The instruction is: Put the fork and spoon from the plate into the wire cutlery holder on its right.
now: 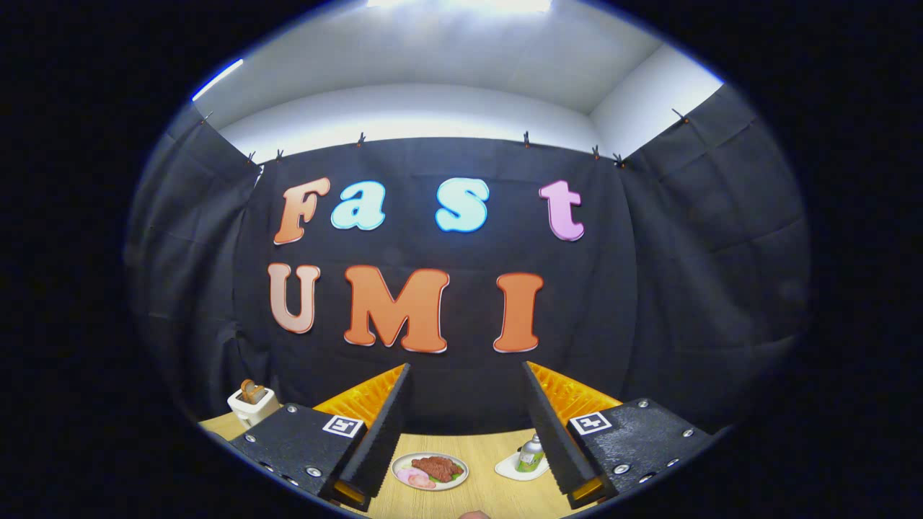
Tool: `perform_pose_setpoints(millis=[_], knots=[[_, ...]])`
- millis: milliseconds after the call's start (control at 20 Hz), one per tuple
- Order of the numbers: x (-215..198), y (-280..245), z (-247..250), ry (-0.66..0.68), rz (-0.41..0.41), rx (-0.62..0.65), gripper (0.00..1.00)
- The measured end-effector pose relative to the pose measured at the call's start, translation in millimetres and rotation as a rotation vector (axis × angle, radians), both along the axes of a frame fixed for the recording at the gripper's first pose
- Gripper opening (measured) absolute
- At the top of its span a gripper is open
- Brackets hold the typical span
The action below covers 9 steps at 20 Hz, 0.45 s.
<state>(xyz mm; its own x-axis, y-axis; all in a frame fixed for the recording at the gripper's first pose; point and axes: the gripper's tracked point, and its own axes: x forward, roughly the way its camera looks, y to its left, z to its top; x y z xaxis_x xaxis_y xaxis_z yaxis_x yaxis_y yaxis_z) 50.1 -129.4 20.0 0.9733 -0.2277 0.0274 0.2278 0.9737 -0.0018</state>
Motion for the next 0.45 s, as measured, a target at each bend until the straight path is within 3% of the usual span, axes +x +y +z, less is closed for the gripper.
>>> perform_pose_setpoints(millis=[450], knots=[[-14,-2,31,-0.122,-0.027,0.005,0.89]])
